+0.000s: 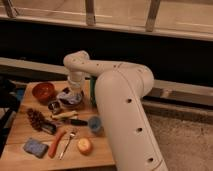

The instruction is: Wipe purple bowl with towel

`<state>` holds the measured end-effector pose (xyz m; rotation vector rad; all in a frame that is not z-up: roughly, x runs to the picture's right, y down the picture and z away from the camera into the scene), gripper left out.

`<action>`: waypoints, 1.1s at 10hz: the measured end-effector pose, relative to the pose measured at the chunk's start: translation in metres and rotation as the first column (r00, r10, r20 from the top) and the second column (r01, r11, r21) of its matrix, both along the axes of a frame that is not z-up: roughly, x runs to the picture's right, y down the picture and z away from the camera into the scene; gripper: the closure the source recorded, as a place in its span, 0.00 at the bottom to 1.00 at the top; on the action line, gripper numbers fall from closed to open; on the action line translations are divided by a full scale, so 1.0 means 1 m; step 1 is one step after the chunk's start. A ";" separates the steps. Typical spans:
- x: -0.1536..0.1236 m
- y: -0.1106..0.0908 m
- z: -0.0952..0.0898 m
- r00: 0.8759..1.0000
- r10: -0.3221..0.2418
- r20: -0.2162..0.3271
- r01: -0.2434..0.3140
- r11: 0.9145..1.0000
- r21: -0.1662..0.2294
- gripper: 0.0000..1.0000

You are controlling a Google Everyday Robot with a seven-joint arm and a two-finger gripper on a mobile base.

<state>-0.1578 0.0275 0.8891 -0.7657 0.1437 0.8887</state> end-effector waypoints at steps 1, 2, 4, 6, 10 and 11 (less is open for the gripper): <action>0.011 -0.004 0.006 0.999 0.014 -0.029 -0.014 1.000 0.002 1.00; 0.016 -0.009 0.012 0.999 0.023 -0.039 -0.023 1.000 0.009 1.00; 0.011 -0.026 0.026 0.998 0.044 -0.037 -0.042 0.998 0.047 1.00; -0.013 -0.038 0.037 0.999 0.044 -0.008 -0.043 0.997 0.071 1.00; -0.051 -0.029 0.032 0.998 0.038 0.059 -0.041 0.998 0.054 1.00; -0.050 -0.021 0.025 0.998 0.037 0.060 -0.039 0.998 0.039 1.00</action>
